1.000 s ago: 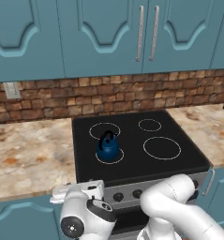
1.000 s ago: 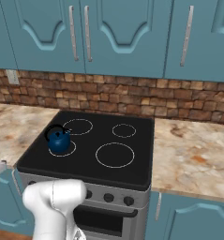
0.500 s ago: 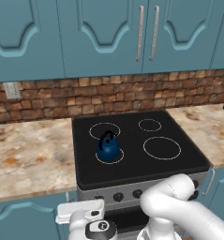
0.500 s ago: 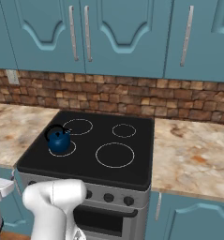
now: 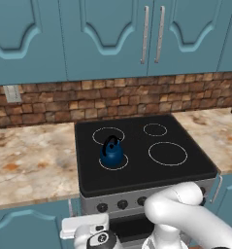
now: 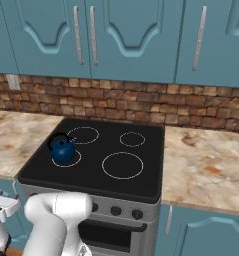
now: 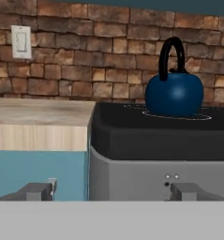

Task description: Turn on the front left burner of the stove.

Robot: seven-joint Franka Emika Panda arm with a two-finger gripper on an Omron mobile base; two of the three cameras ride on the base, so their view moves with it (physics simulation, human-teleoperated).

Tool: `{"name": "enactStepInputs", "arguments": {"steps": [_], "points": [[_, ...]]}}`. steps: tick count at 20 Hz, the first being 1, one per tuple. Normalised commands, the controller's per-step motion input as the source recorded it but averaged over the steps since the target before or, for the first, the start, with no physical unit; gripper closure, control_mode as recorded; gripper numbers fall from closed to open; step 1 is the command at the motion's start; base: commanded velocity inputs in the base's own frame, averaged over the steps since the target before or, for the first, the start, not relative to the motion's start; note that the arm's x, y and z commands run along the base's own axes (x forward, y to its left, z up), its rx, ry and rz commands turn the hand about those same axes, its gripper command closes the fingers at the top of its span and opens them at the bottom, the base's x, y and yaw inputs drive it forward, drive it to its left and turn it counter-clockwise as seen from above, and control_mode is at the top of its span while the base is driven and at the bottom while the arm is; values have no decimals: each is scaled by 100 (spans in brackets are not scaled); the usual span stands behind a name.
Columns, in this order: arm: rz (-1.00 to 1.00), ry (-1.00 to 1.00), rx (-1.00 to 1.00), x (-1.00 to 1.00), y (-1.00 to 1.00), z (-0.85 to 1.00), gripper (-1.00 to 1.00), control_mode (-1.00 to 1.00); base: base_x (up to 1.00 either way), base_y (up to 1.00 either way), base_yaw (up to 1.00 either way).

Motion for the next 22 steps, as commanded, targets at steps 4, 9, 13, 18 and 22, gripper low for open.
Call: {"name": "enactStepInputs", "arguments": {"steps": [4,9,13,18,22], "points": [[0,0,0,3,0,-40,-100,-100,0,0,0],[0,0,0,16,-2,-24,-100,-100,0,0,0],[-4,0,0,40,-18,-25,-100,-100,0,0,0],[-3,3,0,20,-13,-16,-100,-100,0,0,0],[0,-1,0,9,0,-42,-100,-100,0,0,0]]}}
